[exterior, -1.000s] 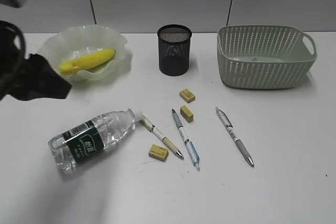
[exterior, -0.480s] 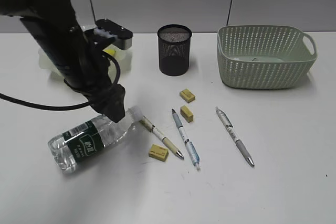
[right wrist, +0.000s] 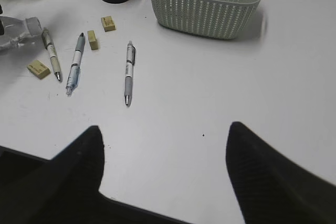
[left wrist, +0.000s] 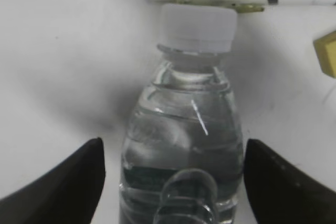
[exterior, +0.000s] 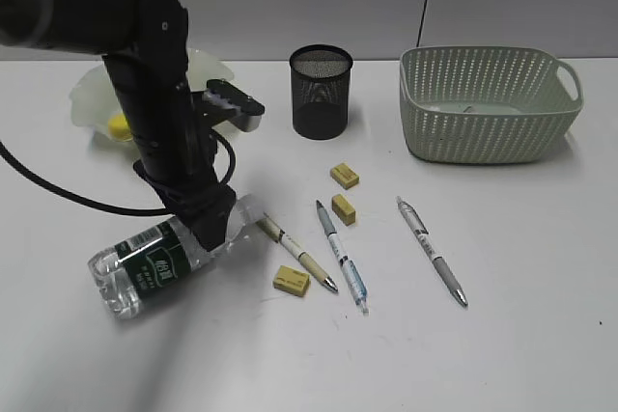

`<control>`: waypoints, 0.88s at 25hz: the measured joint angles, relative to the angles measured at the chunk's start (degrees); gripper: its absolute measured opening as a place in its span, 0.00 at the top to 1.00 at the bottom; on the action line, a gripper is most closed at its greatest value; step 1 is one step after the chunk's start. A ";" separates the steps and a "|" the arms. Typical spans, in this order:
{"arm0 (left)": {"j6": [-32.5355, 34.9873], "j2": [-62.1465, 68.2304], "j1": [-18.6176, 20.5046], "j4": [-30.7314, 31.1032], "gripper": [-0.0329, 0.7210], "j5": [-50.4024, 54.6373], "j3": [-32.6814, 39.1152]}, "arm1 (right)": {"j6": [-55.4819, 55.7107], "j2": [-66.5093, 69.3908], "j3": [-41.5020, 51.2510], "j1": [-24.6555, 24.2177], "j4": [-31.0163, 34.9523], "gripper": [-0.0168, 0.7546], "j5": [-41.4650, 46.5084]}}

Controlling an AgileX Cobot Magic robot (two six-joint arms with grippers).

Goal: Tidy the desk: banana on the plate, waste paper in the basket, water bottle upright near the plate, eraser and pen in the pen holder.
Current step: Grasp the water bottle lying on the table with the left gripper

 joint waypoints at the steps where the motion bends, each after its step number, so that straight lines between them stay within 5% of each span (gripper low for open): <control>1: 0.00 0.38 0.00 0.00 0.14 0.06 0.00 | 0.00 0.00 0.00 0.00 0.00 0.24 0.00; 11: -0.26 4.50 -0.06 0.86 0.15 -1.33 -0.05 | 0.04 0.00 0.00 0.00 0.00 0.24 0.00; 16: -2.86 5.14 -0.07 3.51 0.30 -1.26 -0.05 | 0.06 0.00 0.00 0.00 0.00 0.24 0.00; 22: -3.46 5.03 -0.07 1.76 0.29 -1.02 -0.05 | 0.06 0.00 0.00 0.00 0.00 0.24 0.00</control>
